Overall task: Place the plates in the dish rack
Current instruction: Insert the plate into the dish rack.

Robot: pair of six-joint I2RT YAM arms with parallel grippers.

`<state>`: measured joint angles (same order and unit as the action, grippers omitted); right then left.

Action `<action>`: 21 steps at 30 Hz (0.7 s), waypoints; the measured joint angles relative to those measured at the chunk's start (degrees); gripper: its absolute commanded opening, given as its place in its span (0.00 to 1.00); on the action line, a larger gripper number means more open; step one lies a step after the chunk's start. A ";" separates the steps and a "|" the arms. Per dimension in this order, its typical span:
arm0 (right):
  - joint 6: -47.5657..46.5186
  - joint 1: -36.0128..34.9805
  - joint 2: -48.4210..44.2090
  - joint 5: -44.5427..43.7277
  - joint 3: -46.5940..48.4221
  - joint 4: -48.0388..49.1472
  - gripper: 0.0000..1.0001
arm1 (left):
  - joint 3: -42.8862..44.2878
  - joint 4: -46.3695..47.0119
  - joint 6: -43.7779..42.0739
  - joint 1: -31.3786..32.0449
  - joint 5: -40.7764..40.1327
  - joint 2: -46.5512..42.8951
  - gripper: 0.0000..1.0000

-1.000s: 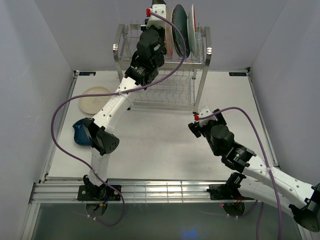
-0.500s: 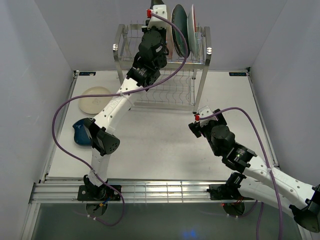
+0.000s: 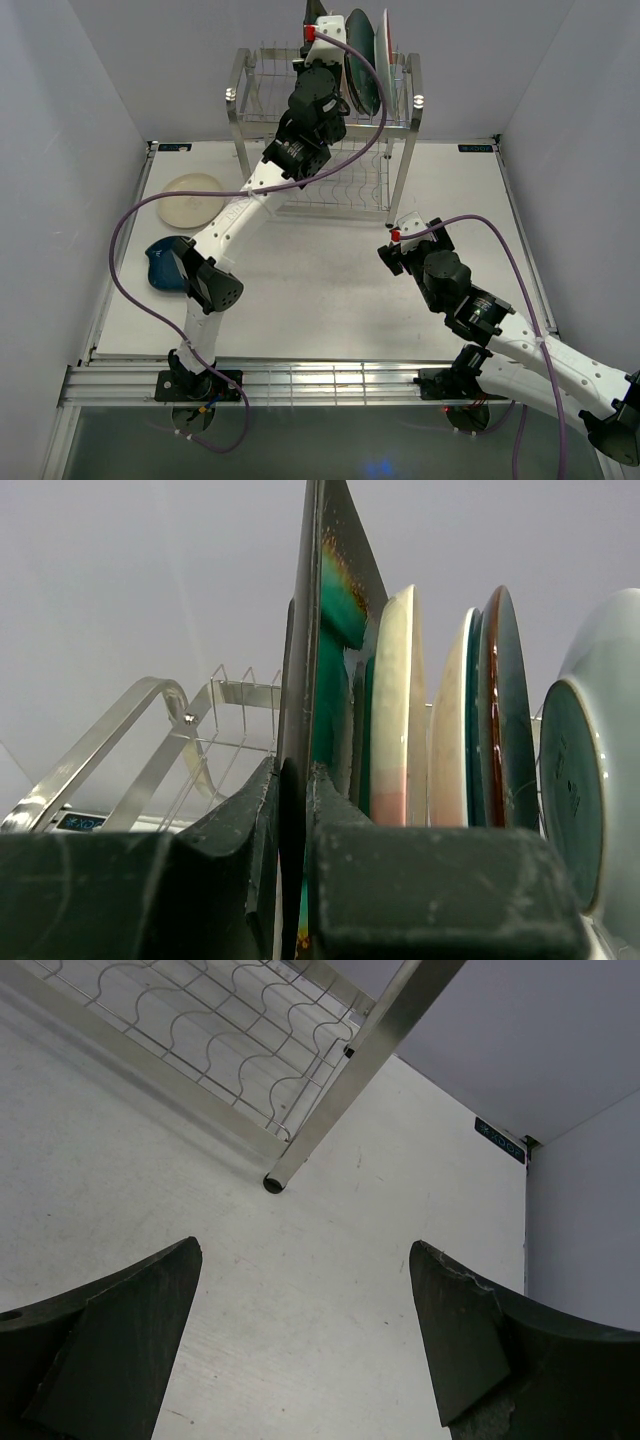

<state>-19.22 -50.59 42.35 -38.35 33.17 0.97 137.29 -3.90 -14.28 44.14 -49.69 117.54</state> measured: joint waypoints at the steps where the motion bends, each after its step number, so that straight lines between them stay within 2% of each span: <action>1: 0.02 0.00 0.00 0.00 0.00 0.00 0.90 | 0.00 0.24 -0.39 0.24 -0.48 0.11 0.00; 9: 0.35 0.00 0.00 0.02 0.00 0.00 0.90 | -0.04 1.44 -2.38 1.77 -3.04 0.35 0.00; 13: 0.46 0.00 0.00 0.04 0.00 -0.04 0.90 | -0.42 2.01 -2.67 1.95 -3.43 0.35 0.25; 15: 0.61 0.00 0.00 0.07 0.00 -0.04 0.90 | -0.90 3.17 -2.23 2.01 -3.32 0.35 0.30; 20: 0.66 0.00 0.00 0.20 0.00 -0.09 0.90 | -2.01 8.37 1.18 3.50 1.18 0.35 0.54; 21: 0.68 0.00 0.00 0.22 0.00 -0.13 0.90 | -2.01 9.64 1.79 4.13 2.05 0.20 0.56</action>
<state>-18.55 -50.59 42.35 -38.13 33.17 0.84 135.28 5.74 -12.49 48.27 -47.64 117.73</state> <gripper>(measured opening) 0.900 0.514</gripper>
